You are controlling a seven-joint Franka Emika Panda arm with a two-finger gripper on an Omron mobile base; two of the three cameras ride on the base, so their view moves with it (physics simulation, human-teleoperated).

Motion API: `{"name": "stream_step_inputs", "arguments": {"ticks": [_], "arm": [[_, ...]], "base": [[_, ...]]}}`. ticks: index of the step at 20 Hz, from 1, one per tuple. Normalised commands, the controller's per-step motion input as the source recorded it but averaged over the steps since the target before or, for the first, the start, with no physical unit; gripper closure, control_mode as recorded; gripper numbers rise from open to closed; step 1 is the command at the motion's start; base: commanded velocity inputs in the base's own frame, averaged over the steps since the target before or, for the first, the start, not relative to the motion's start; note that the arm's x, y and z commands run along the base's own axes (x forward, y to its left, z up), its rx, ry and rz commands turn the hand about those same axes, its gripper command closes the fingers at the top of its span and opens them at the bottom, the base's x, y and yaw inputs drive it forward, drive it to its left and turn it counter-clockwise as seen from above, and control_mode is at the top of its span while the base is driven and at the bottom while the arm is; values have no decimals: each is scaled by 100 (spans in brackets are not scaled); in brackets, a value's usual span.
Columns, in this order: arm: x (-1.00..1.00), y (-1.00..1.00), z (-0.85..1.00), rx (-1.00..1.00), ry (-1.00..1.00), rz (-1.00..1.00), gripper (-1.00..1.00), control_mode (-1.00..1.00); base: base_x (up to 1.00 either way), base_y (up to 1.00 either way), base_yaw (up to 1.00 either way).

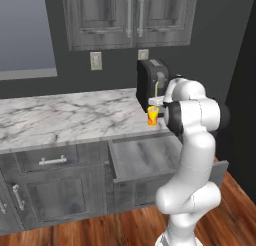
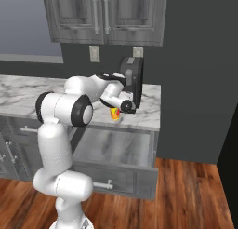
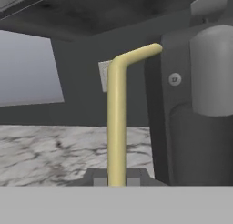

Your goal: Pick up the straw from the right drawer and put it inside the smoothie cup.

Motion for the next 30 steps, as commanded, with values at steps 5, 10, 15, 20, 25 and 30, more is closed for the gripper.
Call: {"name": "stream_step_inputs", "arguments": {"ticks": [5, 10, 15, 20, 25, 30], "arm": [[22, 0, -13, -1, -1, 0, 100, -100], [20, 0, -18, 0, -2, 0, 100, -100], [18, 0, -24, 0, -3, 0, 100, -100], [15, 0, -23, 0, -4, 0, 100, -100], [12, 0, -12, 0, -5, 0, 100, -100], [6, 0, -6, 0, -3, 0, 100, -100]], "base": [[0, 0, 0], [0, 0, 0], [0, 0, 0], [0, 0, 0], [0, 0, 0], [0, 0, 0]]}}
